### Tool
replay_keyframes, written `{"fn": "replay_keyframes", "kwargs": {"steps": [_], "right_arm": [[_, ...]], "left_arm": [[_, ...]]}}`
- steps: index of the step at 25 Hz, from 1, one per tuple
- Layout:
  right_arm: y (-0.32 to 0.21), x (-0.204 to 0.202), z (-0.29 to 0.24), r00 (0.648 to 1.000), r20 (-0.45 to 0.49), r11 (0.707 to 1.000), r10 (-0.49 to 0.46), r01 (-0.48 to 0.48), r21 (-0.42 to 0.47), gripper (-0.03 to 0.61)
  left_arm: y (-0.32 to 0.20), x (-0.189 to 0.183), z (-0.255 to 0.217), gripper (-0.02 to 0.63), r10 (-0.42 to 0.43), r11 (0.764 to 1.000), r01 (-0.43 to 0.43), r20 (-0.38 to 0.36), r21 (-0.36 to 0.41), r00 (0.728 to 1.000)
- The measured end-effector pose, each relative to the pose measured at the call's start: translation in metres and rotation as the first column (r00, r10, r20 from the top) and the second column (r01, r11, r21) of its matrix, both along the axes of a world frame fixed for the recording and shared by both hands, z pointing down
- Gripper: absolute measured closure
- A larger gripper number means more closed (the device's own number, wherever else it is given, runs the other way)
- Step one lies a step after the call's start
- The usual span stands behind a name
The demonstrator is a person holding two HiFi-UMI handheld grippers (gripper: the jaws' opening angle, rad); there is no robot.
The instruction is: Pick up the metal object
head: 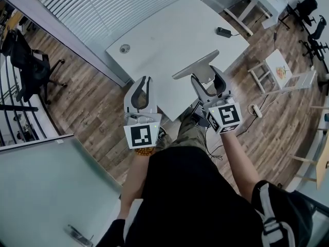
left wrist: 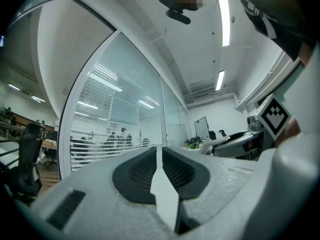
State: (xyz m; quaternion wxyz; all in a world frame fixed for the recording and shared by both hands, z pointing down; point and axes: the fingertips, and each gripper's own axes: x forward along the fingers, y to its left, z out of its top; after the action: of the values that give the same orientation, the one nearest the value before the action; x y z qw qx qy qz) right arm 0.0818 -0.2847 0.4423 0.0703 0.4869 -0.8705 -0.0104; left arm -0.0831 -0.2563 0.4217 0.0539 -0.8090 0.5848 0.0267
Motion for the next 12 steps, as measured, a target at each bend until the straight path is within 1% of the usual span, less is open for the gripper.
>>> {"fn": "replay_keyframes", "kwargs": {"steps": [5,12], "right_arm": [[0.0035,-0.0010,0.0003,1.000,0.015,1.000,-0.007,0.007,0.014,0.295],[0.0032,0.0003,0.0024,1.000,0.015,1.000,-0.009,0.009,0.002,0.294]], "left_arm": [[0.0027,0.0000,0.0021,0.580,0.001,1.000,-0.001,-0.002,0.001,1.000],[0.0046,-0.0005,0.0023,0.580,0.000,1.000,0.000,0.011,-0.006,1.000]]}}
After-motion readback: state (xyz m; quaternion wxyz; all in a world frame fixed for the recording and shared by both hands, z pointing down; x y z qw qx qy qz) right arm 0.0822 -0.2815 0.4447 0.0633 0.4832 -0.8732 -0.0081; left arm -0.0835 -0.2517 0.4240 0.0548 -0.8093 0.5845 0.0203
